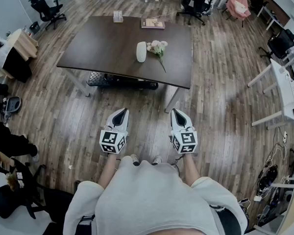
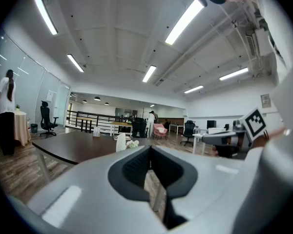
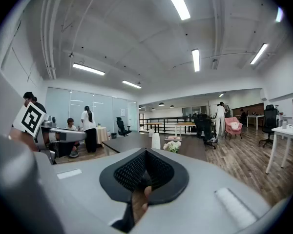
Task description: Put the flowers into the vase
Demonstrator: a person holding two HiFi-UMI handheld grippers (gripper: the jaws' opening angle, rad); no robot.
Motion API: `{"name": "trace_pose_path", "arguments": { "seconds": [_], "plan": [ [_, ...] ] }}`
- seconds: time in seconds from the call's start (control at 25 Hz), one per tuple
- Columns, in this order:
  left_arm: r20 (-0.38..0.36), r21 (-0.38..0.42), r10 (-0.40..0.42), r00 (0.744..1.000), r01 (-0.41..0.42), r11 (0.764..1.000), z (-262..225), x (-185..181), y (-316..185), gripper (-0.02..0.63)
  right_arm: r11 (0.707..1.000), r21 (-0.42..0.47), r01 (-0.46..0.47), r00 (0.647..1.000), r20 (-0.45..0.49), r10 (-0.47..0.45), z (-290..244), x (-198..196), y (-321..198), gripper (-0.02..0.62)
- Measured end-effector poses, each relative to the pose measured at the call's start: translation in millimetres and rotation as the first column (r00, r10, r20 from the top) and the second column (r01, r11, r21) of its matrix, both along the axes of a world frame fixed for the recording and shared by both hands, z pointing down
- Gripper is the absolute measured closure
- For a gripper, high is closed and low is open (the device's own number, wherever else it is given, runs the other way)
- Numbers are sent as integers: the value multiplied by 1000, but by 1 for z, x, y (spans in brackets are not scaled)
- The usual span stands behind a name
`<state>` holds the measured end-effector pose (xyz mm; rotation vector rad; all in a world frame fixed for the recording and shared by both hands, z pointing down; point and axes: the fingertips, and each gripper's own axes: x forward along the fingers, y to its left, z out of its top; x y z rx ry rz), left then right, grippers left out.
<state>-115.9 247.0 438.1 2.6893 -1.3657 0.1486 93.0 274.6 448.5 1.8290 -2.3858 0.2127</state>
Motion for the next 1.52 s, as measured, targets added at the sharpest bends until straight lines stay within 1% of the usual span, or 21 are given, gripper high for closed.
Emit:
{"name": "trace_pose_path", "arguments": {
  "seconds": [0.44,0.64,0.8,1.08,1.36,1.52],
  "plan": [
    [-2,5,-6,1000,6,1000,-3,-1,3,597,1000,8,10,1000,1,-10,-4,-2,2,598],
    [-1,3,-11,1000,11,1000,-4,3,8,597,1000,17,21,998,51,-22,-8,2,3,598],
    [6,3,-25,1000,25,1000,-5,8,12,597,999,30,44,997,70,-46,-11,7,7,598],
    [16,-2,-43,999,43,999,-3,30,28,597,997,58,43,994,95,-49,-12,35,20,598],
    [22,-16,-53,998,53,998,8,63,49,597,998,37,51,996,78,-54,0,67,31,598],
    [25,-27,-61,998,61,998,14,70,48,597,998,34,51,995,88,-54,6,77,31,598]
  ]
}}
